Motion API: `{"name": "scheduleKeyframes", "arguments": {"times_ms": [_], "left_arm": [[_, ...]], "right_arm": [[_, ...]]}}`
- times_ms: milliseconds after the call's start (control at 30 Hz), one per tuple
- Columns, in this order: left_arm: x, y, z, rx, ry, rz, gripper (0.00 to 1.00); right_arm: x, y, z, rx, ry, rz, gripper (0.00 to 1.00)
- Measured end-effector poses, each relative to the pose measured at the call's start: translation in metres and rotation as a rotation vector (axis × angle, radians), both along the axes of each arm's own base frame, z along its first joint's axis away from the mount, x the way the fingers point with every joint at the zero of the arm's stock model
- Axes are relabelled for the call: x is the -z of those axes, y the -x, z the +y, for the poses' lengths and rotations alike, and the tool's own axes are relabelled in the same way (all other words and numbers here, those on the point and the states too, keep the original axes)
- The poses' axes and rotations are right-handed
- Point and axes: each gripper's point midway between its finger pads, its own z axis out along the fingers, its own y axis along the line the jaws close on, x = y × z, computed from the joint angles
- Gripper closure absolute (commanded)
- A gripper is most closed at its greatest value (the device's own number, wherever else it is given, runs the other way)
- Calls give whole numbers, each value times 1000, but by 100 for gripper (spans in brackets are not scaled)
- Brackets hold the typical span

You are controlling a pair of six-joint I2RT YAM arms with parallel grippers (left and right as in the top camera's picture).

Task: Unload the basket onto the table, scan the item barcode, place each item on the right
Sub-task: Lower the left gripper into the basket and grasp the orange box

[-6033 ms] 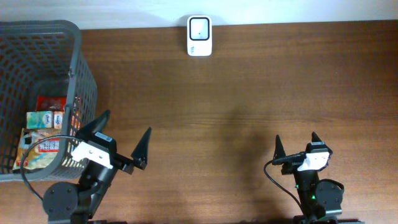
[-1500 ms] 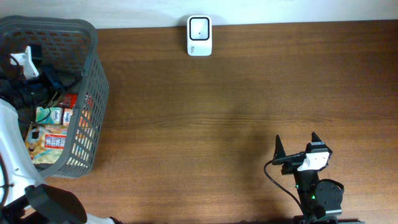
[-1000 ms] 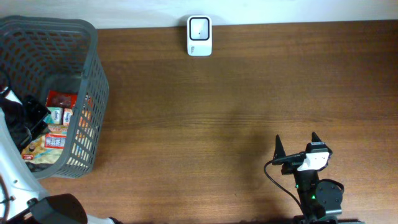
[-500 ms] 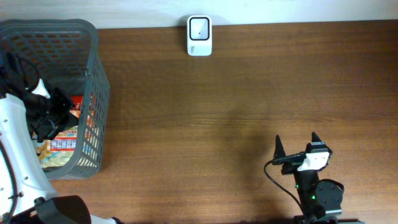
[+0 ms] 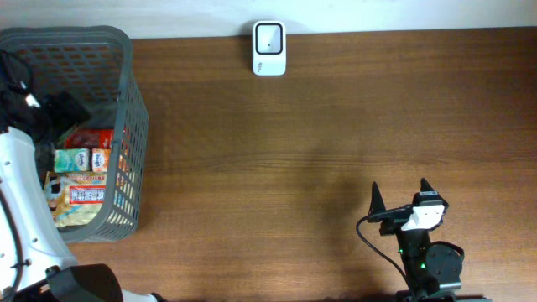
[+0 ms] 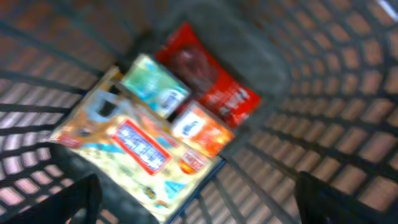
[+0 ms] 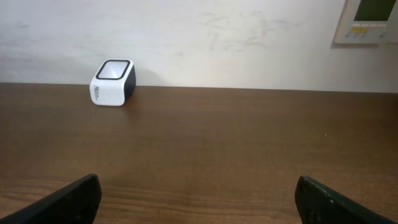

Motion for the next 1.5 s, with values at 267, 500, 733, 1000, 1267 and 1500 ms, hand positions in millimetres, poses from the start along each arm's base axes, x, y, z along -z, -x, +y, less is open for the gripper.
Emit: {"name": "scheduleKeyframes", "arguments": {"times_ms": [267,500,733,1000,1267,1500], "left_arm": [[35,8,31,-72,-4,125,2],[120,-23,24,82,148,255,12],[164,-30,19,145,207,303,32],[183,-31,8,207,258,306,51],[205,-22,-7,243,306,374,100],[115,-37,1,237,273,325,100]], "right_arm": [[0,0,0,0,-1,0,2],[0,0,0,0,-1,0,2],[0,0,0,0,0,0,1],[0,0,0,0,0,0,2],[0,0,0,0,0,0,2],[0,0,0,0,-1,0,2]]}}
